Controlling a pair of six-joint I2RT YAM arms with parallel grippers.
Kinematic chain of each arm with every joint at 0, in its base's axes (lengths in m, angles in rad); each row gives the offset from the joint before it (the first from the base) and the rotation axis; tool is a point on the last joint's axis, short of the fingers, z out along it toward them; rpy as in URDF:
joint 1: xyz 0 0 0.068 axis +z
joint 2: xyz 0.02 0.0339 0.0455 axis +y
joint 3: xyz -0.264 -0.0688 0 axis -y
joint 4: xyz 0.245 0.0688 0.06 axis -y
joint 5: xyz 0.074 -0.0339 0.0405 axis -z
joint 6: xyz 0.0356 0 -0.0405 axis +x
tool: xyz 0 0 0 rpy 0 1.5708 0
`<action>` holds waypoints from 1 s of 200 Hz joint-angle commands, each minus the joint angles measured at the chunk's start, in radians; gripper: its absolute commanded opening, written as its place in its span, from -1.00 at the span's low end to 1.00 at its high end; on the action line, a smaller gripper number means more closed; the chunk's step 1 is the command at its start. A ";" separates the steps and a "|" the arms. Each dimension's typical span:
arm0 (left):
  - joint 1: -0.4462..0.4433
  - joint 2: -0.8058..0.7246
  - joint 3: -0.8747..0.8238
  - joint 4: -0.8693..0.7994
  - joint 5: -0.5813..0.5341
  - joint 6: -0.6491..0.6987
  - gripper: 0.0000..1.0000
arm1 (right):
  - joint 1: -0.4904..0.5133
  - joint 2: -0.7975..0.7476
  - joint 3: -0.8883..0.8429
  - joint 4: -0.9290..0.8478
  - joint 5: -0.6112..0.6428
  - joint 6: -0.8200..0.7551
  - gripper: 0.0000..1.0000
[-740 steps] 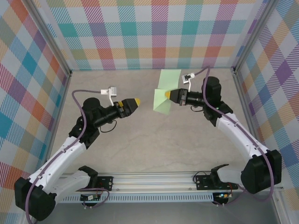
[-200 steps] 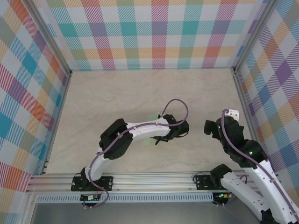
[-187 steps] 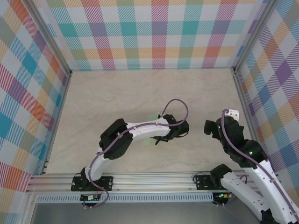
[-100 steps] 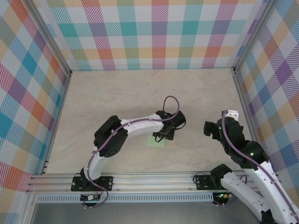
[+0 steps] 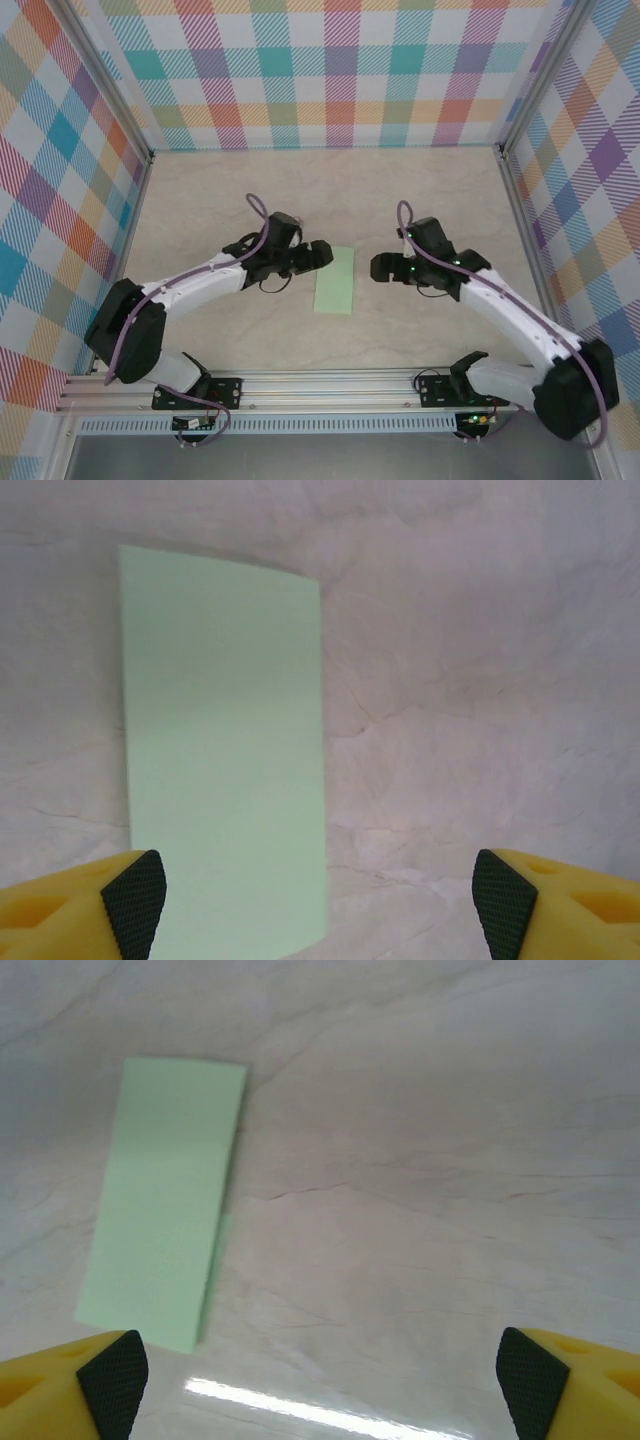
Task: Fold a paper plane with a square sheet of paper (fold left side to right side)
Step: Third fold the triangle at the center of the table.
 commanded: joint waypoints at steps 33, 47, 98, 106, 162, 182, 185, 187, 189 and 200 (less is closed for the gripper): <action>0.124 -0.004 -0.162 0.301 0.221 -0.089 0.65 | -0.007 0.394 0.126 0.365 -0.319 0.086 0.45; 0.127 0.015 -0.164 0.302 0.226 -0.084 0.64 | -0.007 0.464 0.172 0.374 -0.320 0.088 0.41; 0.128 0.103 -0.165 0.356 0.245 -0.107 0.61 | -0.007 0.613 0.265 0.366 -0.292 0.079 0.29; 0.128 0.122 -0.163 0.367 0.252 -0.117 0.60 | -0.007 0.626 0.274 0.355 -0.278 0.069 0.29; 0.124 0.216 -0.140 0.402 0.310 -0.139 0.57 | -0.007 0.699 0.313 0.335 -0.239 0.028 0.28; 0.122 0.233 -0.135 0.406 0.315 -0.141 0.56 | -0.007 0.710 0.314 0.334 -0.233 0.021 0.27; 0.121 0.237 -0.134 0.406 0.315 -0.142 0.56 | -0.007 0.713 0.314 0.333 -0.233 0.020 0.27; 0.121 0.239 -0.133 0.406 0.315 -0.143 0.56 | -0.007 0.713 0.314 0.334 -0.234 0.018 0.27; 0.120 0.241 -0.132 0.406 0.316 -0.143 0.56 | -0.007 0.714 0.315 0.335 -0.234 0.017 0.27; 0.117 0.254 -0.126 0.404 0.321 -0.144 0.56 | -0.007 0.718 0.316 0.334 -0.239 0.016 0.26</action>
